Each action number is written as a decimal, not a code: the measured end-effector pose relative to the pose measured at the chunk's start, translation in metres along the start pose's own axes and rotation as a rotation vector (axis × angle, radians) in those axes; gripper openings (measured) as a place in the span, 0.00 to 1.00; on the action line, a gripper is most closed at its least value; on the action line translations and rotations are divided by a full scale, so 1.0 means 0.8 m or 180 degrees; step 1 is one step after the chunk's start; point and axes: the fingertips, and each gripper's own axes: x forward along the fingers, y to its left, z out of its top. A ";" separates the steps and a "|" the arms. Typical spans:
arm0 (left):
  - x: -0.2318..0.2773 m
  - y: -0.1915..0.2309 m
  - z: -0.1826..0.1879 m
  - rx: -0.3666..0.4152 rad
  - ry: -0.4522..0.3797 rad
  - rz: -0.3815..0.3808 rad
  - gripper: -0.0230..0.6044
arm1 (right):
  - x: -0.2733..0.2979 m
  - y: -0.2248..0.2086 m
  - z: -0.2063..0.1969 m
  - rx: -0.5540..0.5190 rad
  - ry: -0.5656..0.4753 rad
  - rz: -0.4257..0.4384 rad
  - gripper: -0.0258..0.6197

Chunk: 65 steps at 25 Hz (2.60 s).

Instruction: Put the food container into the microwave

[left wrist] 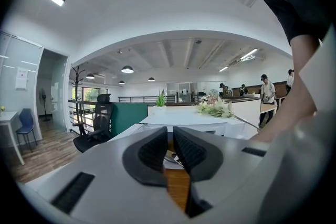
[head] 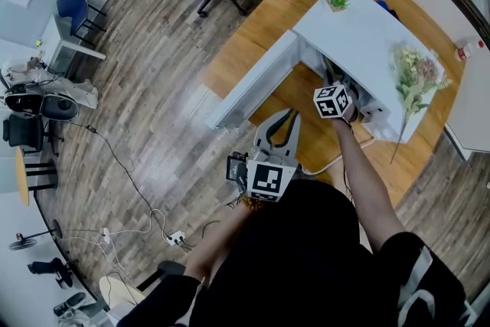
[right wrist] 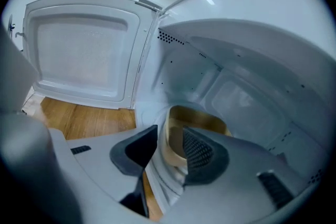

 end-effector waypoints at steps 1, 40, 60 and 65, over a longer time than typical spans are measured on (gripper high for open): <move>0.000 0.000 0.001 0.0003 -0.0012 0.0008 0.12 | -0.002 0.001 0.002 0.0012 -0.0028 0.0004 0.27; 0.006 0.012 0.002 -0.0053 -0.0078 0.0129 0.11 | -0.148 0.076 0.063 0.0455 -0.0689 0.0646 0.31; 0.016 0.005 0.020 0.0019 -0.0226 0.0108 0.11 | -0.267 0.000 0.179 0.0693 -0.1633 0.0530 0.28; 0.024 -0.001 0.037 0.0058 -0.0312 0.0052 0.12 | -0.294 -0.024 0.198 0.0779 -0.1838 0.0428 0.26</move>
